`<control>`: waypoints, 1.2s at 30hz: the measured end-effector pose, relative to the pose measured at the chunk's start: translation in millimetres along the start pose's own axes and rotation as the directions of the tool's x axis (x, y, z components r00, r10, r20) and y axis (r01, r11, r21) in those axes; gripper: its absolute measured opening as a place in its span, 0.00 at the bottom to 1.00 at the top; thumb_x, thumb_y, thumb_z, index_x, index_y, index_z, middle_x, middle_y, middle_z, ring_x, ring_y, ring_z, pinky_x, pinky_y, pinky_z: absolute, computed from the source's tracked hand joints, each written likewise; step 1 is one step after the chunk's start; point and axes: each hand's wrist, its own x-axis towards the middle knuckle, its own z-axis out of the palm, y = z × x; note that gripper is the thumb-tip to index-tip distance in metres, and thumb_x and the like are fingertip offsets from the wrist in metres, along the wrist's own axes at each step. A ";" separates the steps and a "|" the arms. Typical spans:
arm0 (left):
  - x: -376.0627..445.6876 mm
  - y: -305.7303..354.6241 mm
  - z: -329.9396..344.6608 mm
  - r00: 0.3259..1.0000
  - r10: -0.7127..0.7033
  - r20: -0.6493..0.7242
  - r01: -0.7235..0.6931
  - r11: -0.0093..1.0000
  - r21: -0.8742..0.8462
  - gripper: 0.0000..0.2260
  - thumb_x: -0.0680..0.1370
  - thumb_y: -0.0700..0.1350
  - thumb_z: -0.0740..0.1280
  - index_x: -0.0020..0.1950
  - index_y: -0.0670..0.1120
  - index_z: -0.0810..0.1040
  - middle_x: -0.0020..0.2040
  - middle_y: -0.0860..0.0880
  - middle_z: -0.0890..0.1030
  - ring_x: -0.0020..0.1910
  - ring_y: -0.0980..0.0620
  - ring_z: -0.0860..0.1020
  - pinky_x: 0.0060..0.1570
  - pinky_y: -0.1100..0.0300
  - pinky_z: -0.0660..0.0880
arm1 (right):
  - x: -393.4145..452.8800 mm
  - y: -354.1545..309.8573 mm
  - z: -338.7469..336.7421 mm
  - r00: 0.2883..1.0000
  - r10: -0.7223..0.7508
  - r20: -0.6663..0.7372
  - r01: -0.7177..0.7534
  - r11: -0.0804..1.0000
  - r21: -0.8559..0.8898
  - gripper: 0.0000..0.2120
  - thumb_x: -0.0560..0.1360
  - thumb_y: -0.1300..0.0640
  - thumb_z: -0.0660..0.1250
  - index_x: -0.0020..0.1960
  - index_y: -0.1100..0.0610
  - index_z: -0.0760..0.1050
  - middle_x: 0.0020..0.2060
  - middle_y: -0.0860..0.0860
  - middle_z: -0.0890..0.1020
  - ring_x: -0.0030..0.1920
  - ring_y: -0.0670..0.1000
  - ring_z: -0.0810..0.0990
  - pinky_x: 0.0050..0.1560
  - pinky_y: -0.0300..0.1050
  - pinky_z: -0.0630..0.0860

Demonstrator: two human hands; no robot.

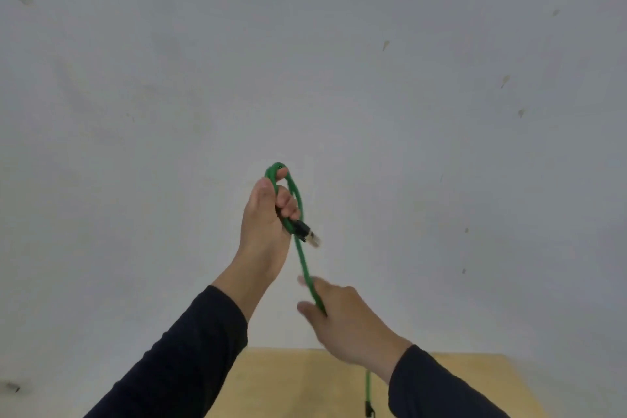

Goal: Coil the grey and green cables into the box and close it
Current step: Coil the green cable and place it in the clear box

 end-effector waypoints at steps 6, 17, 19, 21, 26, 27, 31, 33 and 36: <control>-22.3 -27.6 -26.2 0.988 -0.019 0.152 -0.075 0.803 0.592 0.13 0.82 0.49 0.50 0.56 0.51 0.74 0.33 0.52 0.71 0.33 0.55 0.69 0.35 0.62 0.69 | -7.5 -39.1 -43.6 0.988 -0.132 0.082 0.149 0.955 -0.258 0.11 0.78 0.53 0.59 0.45 0.60 0.76 0.36 0.53 0.78 0.33 0.51 0.74 0.35 0.43 0.70; -65.2 -22.1 -11.0 0.894 -0.299 0.333 0.135 0.890 0.437 0.20 0.82 0.42 0.48 0.45 0.44 0.80 0.25 0.54 0.60 0.23 0.56 0.57 0.24 0.67 0.58 | 11.3 -14.9 -122.0 0.988 -0.142 -0.067 0.156 0.934 0.321 0.11 0.66 0.54 0.75 0.48 0.50 0.82 0.34 0.45 0.79 0.26 0.44 0.71 0.29 0.33 0.67; -64.4 -16.7 -9.3 0.907 -0.279 0.317 0.133 0.901 0.413 0.20 0.81 0.41 0.48 0.44 0.43 0.79 0.25 0.54 0.59 0.23 0.56 0.55 0.24 0.65 0.56 | 13.1 -7.8 -110.4 0.987 -0.150 -0.060 0.161 0.905 0.394 0.12 0.67 0.49 0.70 0.50 0.46 0.81 0.38 0.44 0.83 0.30 0.45 0.74 0.30 0.37 0.71; -61.1 -13.9 -9.1 0.934 -0.251 0.255 0.128 0.900 0.417 0.20 0.81 0.43 0.49 0.43 0.44 0.79 0.25 0.54 0.59 0.23 0.55 0.55 0.24 0.64 0.55 | 13.4 -2.9 -100.7 0.985 -0.154 -0.074 0.171 0.891 0.420 0.11 0.72 0.50 0.66 0.52 0.49 0.81 0.34 0.42 0.83 0.32 0.44 0.76 0.29 0.39 0.73; -58.9 -19.0 -4.3 0.981 -0.077 0.180 -0.004 0.911 0.413 0.21 0.79 0.55 0.50 0.53 0.48 0.79 0.26 0.55 0.62 0.25 0.55 0.58 0.24 0.66 0.58 | 19.2 1.8 -88.9 0.983 -0.074 -0.169 0.157 0.815 0.557 0.11 0.78 0.56 0.62 0.49 0.56 0.82 0.27 0.50 0.78 0.28 0.50 0.70 0.25 0.38 0.67; -59.6 -20.3 -3.5 0.981 -0.046 0.190 -0.034 0.916 0.400 0.22 0.76 0.58 0.50 0.53 0.49 0.79 0.26 0.55 0.62 0.24 0.56 0.58 0.23 0.66 0.58 | 20.6 1.4 -86.5 0.983 -0.046 -0.176 0.145 0.784 0.604 0.11 0.78 0.55 0.61 0.49 0.57 0.82 0.27 0.51 0.77 0.28 0.51 0.69 0.24 0.38 0.67; -57.9 -19.4 -2.1 0.992 -0.008 0.122 -0.034 0.941 0.337 0.22 0.73 0.60 0.53 0.51 0.52 0.82 0.26 0.54 0.61 0.24 0.57 0.58 0.23 0.67 0.59 | 22.4 -0.1 -76.0 0.984 -0.015 -0.177 0.133 0.722 0.679 0.13 0.79 0.55 0.58 0.51 0.57 0.81 0.29 0.52 0.79 0.27 0.55 0.65 0.24 0.40 0.67; -52.0 -15.8 0.0 1.000 -0.016 0.025 0.009 0.969 0.249 0.22 0.74 0.59 0.54 0.54 0.48 0.81 0.26 0.54 0.60 0.24 0.57 0.58 0.23 0.67 0.58 | 23.4 -1.0 -68.4 0.980 0.017 -0.199 0.125 0.725 0.677 0.14 0.80 0.55 0.55 0.53 0.54 0.79 0.33 0.53 0.81 0.25 0.53 0.62 0.24 0.41 0.68; -37.3 -6.4 3.7 0.996 0.021 -0.091 -0.010 0.993 0.120 0.21 0.79 0.57 0.53 0.57 0.46 0.79 0.26 0.54 0.58 0.24 0.57 0.57 0.23 0.66 0.58 | 25.9 -3.4 -50.6 0.951 0.086 -0.297 0.085 0.851 0.518 0.14 0.81 0.54 0.53 0.63 0.46 0.73 0.41 0.54 0.82 0.20 0.44 0.65 0.23 0.41 0.71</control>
